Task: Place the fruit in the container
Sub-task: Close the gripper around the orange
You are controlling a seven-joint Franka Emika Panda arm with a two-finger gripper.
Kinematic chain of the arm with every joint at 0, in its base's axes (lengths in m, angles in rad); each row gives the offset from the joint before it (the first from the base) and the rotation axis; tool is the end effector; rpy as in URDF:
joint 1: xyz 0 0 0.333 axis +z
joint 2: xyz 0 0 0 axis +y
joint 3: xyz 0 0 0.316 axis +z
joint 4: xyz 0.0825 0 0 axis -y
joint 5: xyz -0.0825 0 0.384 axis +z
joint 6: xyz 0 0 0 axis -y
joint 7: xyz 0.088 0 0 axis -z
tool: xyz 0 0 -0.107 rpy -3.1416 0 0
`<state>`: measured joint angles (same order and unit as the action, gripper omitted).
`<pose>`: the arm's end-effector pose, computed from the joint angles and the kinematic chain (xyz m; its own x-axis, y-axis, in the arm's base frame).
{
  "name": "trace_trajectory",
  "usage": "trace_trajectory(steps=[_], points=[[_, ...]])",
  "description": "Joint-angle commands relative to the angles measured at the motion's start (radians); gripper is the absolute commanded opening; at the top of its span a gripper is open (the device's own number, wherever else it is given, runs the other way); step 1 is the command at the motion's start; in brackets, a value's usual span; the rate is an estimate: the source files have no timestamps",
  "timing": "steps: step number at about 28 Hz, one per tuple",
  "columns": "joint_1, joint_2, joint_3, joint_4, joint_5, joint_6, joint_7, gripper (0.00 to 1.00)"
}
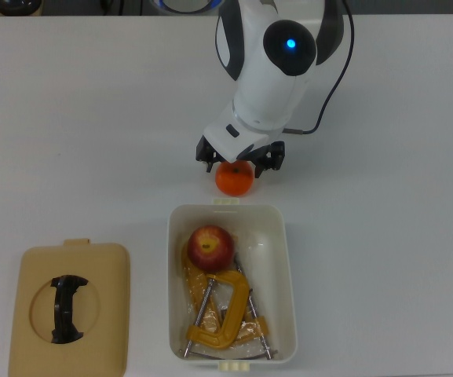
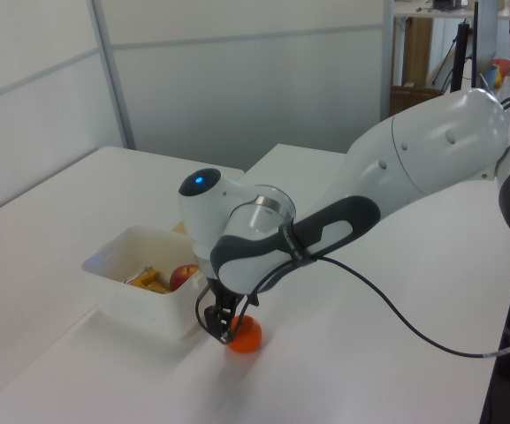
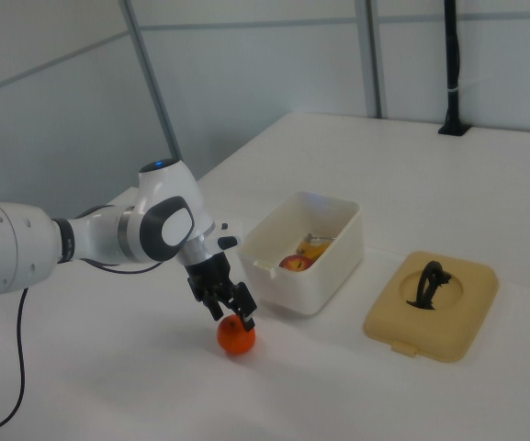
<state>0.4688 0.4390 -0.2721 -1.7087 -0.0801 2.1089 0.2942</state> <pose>0.6441 0.1423 0.3432 0.9993 -0.0300 0.0234 -0.0338 -0.9827 0.1822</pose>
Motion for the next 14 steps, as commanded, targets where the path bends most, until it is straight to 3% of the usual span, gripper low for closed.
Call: trace_trajectory(steps=[1, 2, 4, 6, 7, 8, 14], points=[[0.010, 0.013, 0.005, -0.048, -0.052, 0.066, 0.051, 1.00], [0.010, 0.021, 0.005, -0.052, -0.056, 0.078, 0.054, 0.98], [0.010, 0.026, 0.005, -0.058, -0.056, 0.083, 0.054, 0.79], [0.010, 0.027, 0.005, -0.058, -0.056, 0.083, 0.054, 0.43], [0.010, 0.026, 0.005, -0.057, -0.056, 0.082, 0.054, 0.10], [0.010, 0.024, 0.005, -0.057, -0.056, 0.082, 0.056, 0.00], [0.010, -0.031, 0.004, -0.048, -0.056, 0.079, 0.072, 0.00]])
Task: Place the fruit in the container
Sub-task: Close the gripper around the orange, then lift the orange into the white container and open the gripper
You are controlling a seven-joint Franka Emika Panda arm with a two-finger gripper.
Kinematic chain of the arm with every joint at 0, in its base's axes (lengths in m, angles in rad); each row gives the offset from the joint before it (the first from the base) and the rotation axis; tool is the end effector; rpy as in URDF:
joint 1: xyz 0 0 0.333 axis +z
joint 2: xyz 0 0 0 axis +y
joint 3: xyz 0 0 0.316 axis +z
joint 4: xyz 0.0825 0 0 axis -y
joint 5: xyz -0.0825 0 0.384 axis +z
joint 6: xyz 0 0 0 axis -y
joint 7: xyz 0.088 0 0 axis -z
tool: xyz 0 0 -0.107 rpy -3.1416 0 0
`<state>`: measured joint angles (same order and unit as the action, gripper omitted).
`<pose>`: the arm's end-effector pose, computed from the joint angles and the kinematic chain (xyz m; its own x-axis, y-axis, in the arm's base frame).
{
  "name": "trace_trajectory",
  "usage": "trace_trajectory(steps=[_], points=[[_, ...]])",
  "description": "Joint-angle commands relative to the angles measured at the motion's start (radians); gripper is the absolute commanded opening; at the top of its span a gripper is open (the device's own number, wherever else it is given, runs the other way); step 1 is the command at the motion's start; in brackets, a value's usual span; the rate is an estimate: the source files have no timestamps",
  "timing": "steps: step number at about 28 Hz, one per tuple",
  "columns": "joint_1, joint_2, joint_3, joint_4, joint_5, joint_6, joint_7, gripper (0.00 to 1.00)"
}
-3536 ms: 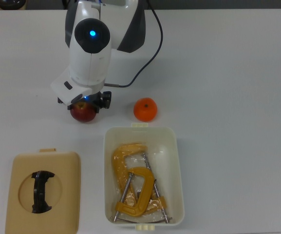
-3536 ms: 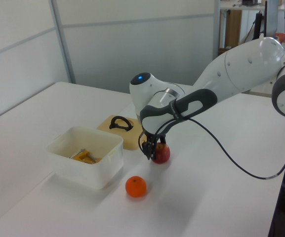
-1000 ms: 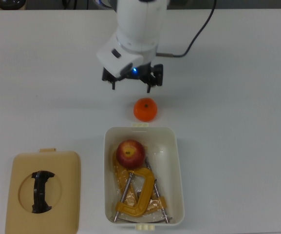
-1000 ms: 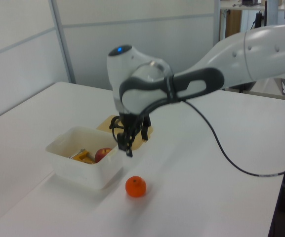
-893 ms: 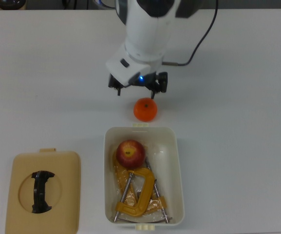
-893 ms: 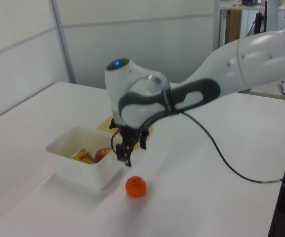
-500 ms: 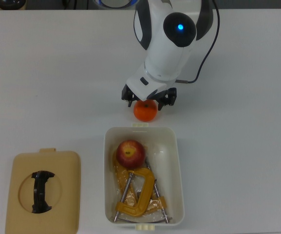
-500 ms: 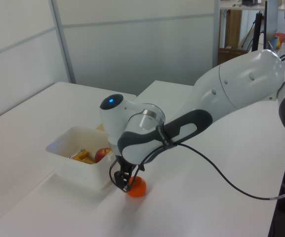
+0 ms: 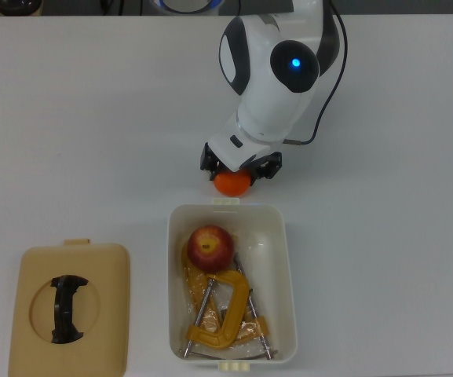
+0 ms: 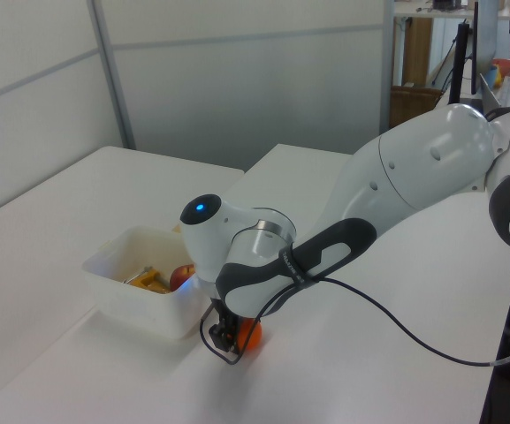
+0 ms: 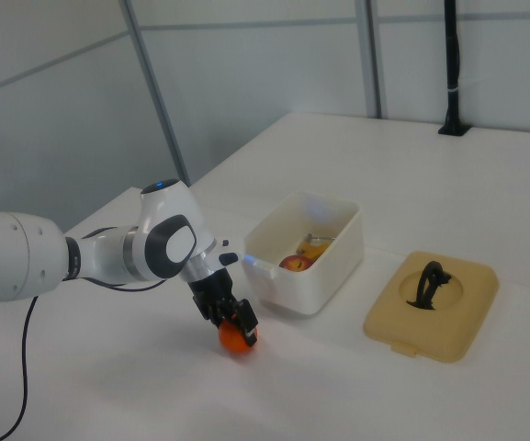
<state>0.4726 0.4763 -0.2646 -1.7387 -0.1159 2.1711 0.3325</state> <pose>0.6419 0.1472 0.3109 0.9991 -0.0275 0.0311 -0.0335 -0.9764 0.2134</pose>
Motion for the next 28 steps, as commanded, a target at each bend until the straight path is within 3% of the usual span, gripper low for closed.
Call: trace_trajectory(steps=[1, 5, 10, 17, 20, 25, 28], points=[[0.006, -0.083, -0.004, -0.018, -0.021, 0.015, 0.034, 0.00], [0.005, -0.163, -0.010, -0.015, -0.014, 0.006, 0.034, 0.00], [0.000, -0.203, -0.018, 0.007, 0.004, -0.010, 0.042, 0.00], [-0.041, -0.180, -0.022, 0.096, 0.056, 0.001, 0.131, 0.00], [-0.046, -0.142, -0.048, 0.139, 0.058, 0.047, 0.227, 0.00], [-0.046, -0.067, -0.076, 0.168, 0.035, 0.222, 0.417, 0.00], [-0.046, -0.030, -0.081, 0.194, -0.019, 0.259, 0.516, 0.01]])
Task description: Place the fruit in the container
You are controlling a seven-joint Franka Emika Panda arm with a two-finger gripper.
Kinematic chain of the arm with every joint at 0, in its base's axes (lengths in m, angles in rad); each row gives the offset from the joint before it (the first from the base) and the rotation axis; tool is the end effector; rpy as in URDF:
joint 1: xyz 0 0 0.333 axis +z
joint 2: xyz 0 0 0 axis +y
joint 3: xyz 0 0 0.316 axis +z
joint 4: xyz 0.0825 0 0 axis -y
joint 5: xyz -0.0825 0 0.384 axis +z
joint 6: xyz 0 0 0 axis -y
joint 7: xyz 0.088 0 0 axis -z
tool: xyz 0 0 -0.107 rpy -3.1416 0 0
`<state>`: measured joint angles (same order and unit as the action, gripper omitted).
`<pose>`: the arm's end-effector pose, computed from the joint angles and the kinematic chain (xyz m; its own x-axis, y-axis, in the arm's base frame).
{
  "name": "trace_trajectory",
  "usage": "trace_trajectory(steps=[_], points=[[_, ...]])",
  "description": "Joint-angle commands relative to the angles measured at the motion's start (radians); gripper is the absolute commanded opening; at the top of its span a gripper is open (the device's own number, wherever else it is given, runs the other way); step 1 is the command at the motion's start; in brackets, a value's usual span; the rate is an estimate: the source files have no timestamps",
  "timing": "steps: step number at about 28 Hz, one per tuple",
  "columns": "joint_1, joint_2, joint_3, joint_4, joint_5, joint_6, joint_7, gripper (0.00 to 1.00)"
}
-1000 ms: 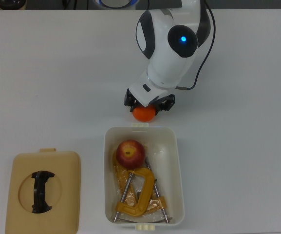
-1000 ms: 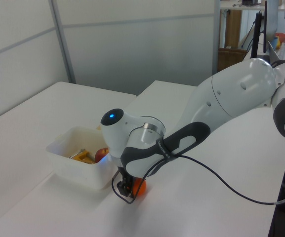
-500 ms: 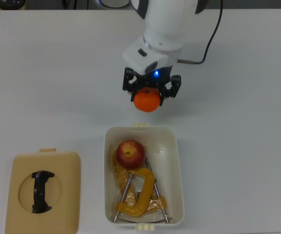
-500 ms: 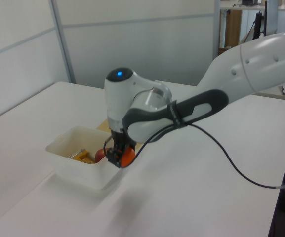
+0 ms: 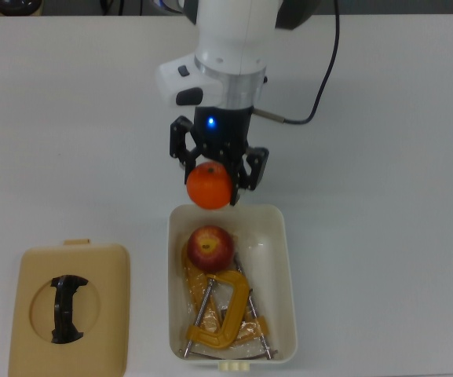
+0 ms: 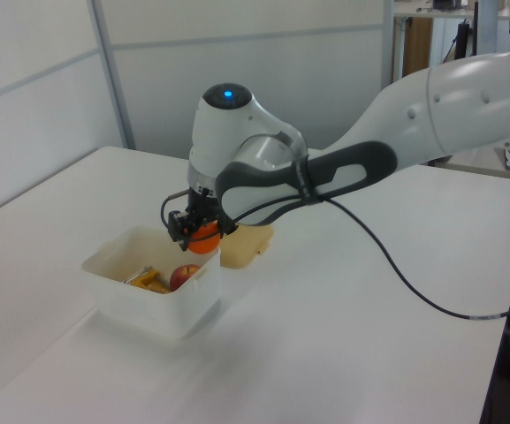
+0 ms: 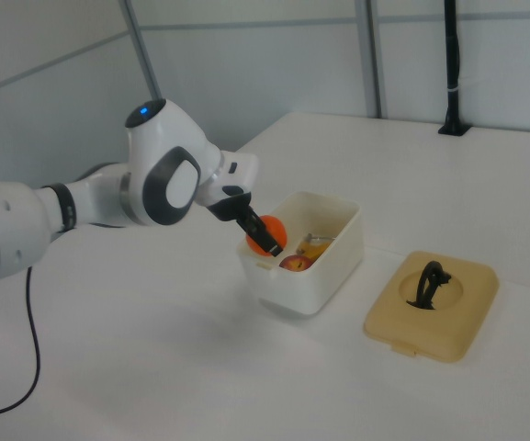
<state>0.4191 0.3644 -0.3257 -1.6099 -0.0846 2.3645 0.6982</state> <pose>0.6889 0.0933 0.4700 0.7805 -0.4650 0.4178 -0.4688 -0.8775 -0.1007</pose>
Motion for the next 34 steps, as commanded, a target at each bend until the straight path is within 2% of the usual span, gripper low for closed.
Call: trace_trajectory(steps=[1, 2, 3, 4, 5, 7, 10, 14, 16, 18, 19, 20, 22, 23, 25, 30, 34], points=[[0.007, 0.096, -0.019, 0.079, -0.067, 0.065, 0.176, 0.14], [0.007, 0.109, -0.019, 0.090, -0.087, 0.064, 0.201, 0.38], [0.007, 0.120, -0.018, 0.099, -0.107, 0.062, 0.231, 0.77], [0.007, 0.129, -0.015, 0.103, -0.130, 0.061, 0.263, 1.00], [0.009, 0.140, -0.010, 0.104, -0.176, 0.061, 0.330, 1.00], [0.009, 0.143, -0.007, 0.104, -0.214, 0.061, 0.374, 1.00], [0.010, 0.140, -0.003, 0.104, -0.227, 0.056, 0.382, 1.00], [0.010, 0.113, -0.003, 0.101, -0.219, 0.038, 0.344, 1.00], [0.006, 0.070, -0.001, 0.079, -0.196, -0.014, 0.191, 1.00], [0.000, 0.050, -0.001, 0.067, -0.137, -0.060, 0.045, 1.00], [-0.009, 0.033, -0.007, 0.070, -0.036, -0.117, -0.117, 1.00], [-0.017, 0.027, -0.013, 0.074, 0.021, -0.152, -0.203, 1.00], [-0.026, 0.021, -0.021, 0.088, 0.109, -0.230, -0.361, 1.00], [-0.031, 0.016, -0.029, 0.102, 0.135, -0.272, -0.421, 1.00], [-0.034, -0.007, -0.068, 0.123, 0.152, -0.408, -0.551, 1.00], [-0.040, -0.088, -0.091, 0.123, 0.151, -0.580, -0.728, 1.00], [-0.060, -0.137, -0.104, 0.123, 0.149, -0.685, -0.795, 1.00]])
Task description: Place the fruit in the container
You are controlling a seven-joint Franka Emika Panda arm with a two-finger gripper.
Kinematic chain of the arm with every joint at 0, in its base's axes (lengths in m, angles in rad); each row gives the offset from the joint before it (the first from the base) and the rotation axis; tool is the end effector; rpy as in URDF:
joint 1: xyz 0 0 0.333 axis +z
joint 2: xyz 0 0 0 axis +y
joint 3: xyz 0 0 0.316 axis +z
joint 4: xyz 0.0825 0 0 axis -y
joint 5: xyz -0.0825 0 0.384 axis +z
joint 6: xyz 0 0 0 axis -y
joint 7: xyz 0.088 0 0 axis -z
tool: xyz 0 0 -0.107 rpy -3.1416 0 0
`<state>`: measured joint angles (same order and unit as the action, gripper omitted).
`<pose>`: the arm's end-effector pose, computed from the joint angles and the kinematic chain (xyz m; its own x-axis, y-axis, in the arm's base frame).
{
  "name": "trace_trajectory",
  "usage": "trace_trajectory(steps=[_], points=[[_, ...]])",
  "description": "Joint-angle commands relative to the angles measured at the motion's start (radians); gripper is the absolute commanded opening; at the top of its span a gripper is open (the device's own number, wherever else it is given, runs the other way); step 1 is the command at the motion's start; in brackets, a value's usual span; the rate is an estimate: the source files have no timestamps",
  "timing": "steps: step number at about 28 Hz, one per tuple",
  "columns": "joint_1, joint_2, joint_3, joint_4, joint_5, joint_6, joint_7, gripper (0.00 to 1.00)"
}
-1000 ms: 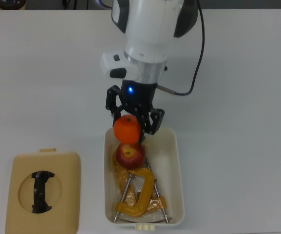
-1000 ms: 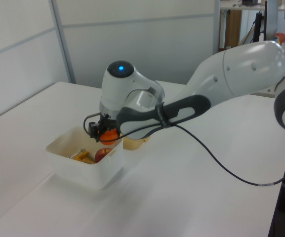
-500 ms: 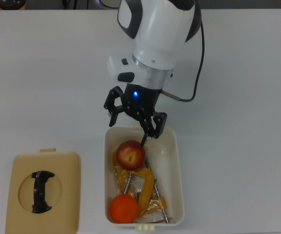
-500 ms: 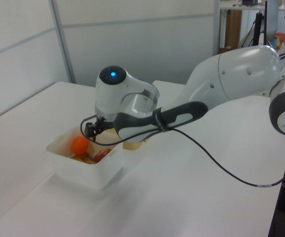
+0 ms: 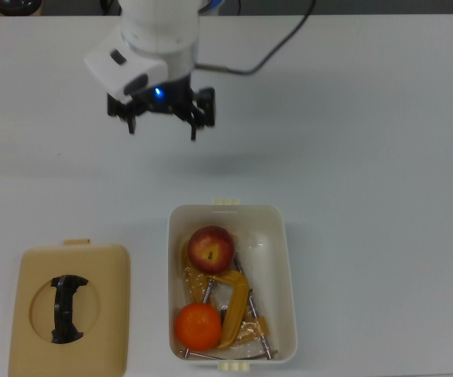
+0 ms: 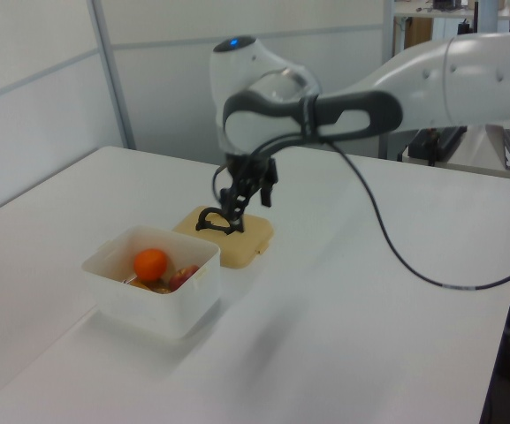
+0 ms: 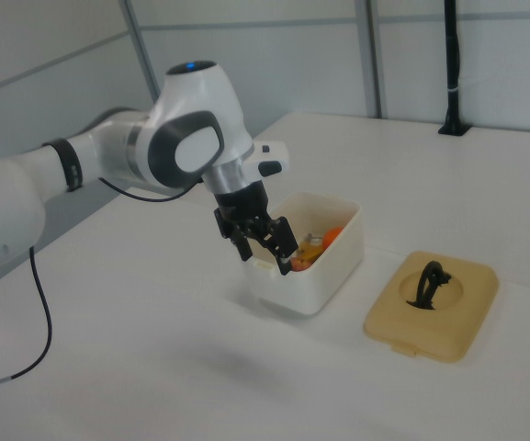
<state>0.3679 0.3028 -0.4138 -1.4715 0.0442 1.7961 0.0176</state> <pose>0.6521 0.0077 0.5222 0.9976 -0.0508 0.0480 -0.0544 -0.9956 0.0758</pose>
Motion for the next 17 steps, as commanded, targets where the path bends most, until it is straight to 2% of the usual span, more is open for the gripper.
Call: trace_trajectory(steps=[1, 6, 17], points=[[-0.027, -0.102, -0.017, -0.018, 0.016, -0.159, -0.143, 1.00], [-0.092, -0.146, -0.005, -0.024, 0.006, -0.247, -0.240, 1.00], [-0.141, -0.177, -0.008, -0.020, 0.003, -0.253, -0.252, 1.00]])
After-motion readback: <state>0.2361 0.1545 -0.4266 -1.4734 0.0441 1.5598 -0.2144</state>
